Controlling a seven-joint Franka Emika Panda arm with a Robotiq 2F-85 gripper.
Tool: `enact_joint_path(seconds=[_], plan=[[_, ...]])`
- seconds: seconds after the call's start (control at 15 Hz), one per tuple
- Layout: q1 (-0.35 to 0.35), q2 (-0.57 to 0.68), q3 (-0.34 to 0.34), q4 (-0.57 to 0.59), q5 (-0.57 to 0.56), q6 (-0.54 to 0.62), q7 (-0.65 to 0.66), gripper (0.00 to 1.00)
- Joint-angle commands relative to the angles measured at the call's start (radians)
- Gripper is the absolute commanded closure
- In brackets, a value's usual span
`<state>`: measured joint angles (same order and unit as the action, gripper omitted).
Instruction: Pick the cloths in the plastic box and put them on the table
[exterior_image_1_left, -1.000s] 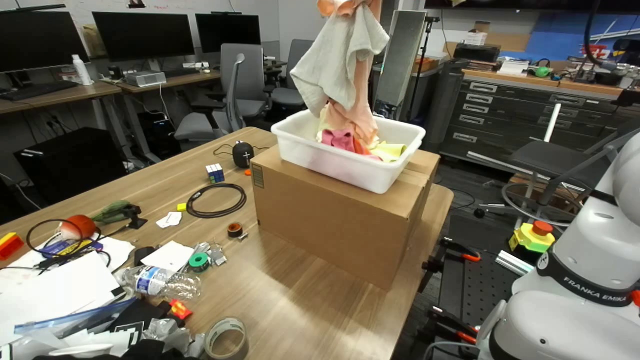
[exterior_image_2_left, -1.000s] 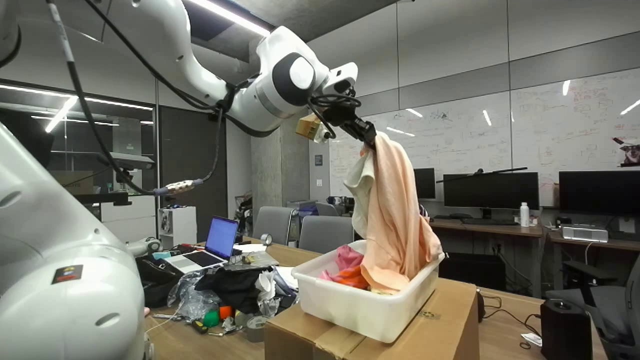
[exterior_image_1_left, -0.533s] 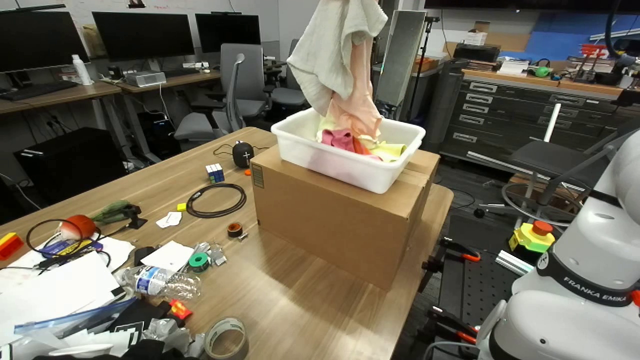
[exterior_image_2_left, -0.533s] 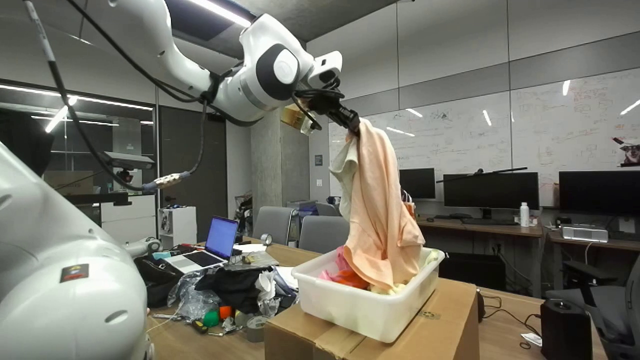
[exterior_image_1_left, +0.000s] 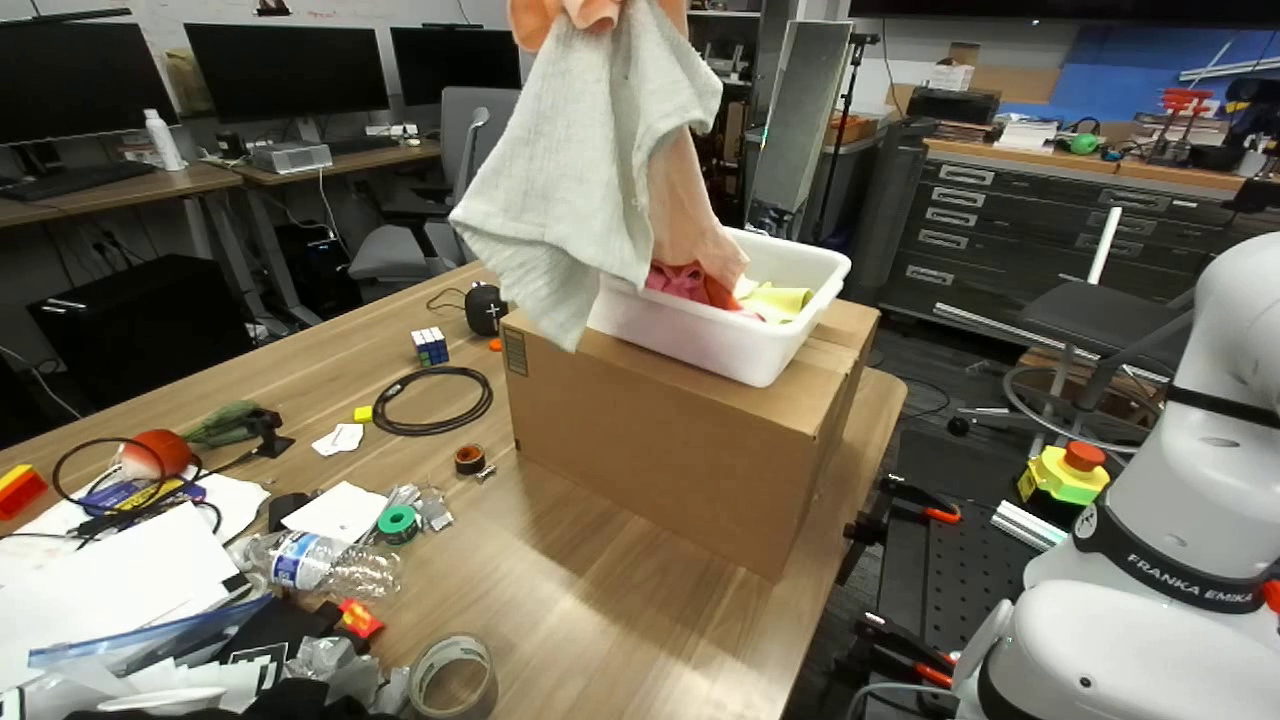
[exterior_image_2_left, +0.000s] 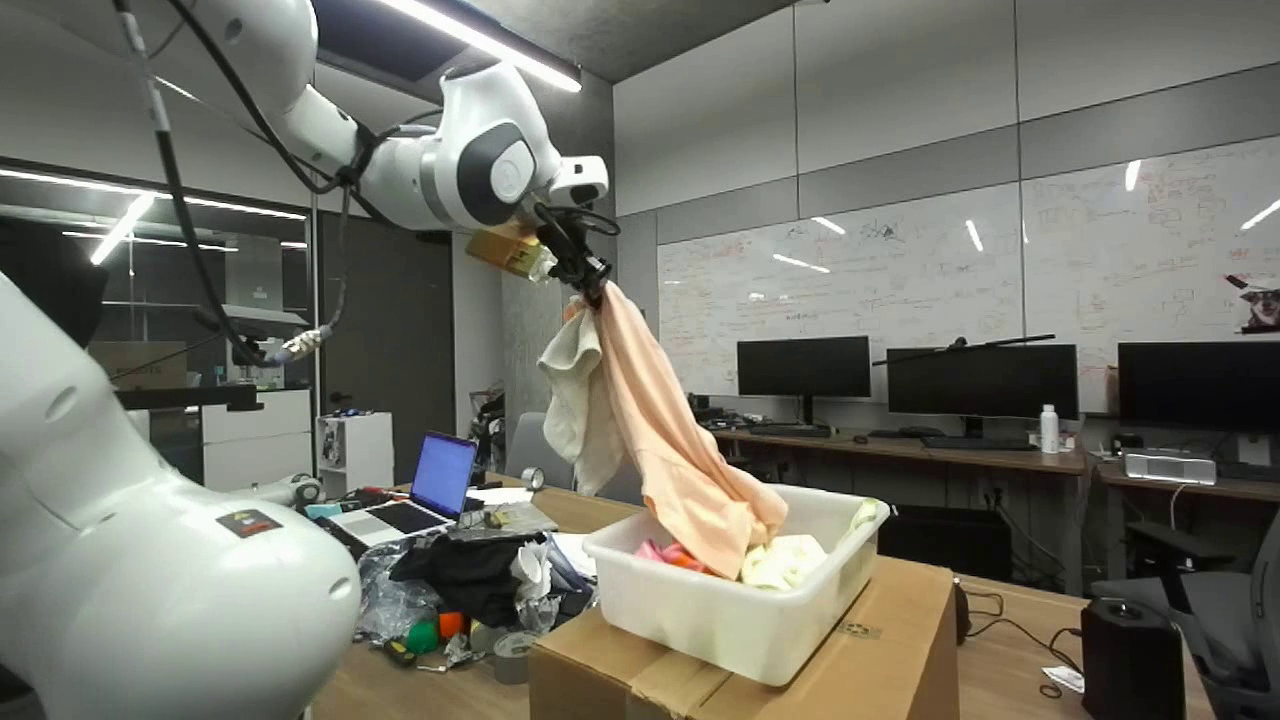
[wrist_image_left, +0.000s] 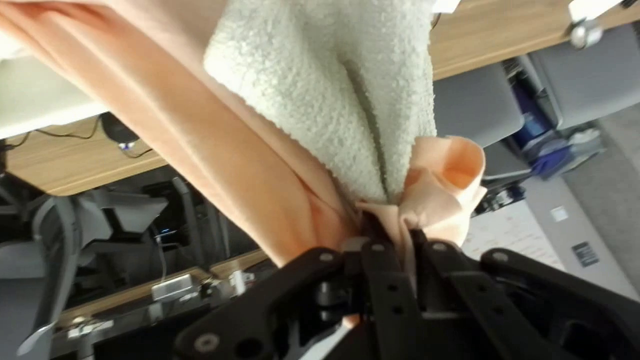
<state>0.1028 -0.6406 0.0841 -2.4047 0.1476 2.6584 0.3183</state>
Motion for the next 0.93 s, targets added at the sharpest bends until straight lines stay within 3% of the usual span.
enact_joint_path(seconds=[0.0,0.47,0.87], plan=[[0.151,0.045,-0.058,0.076,0.122,-0.071,-0.159,0.94],[0.352,0.142,-0.090,0.154,0.350,-0.238,-0.427,0.94],[0.383,0.240,-0.091,0.277,0.512,-0.497,-0.681,0.94]])
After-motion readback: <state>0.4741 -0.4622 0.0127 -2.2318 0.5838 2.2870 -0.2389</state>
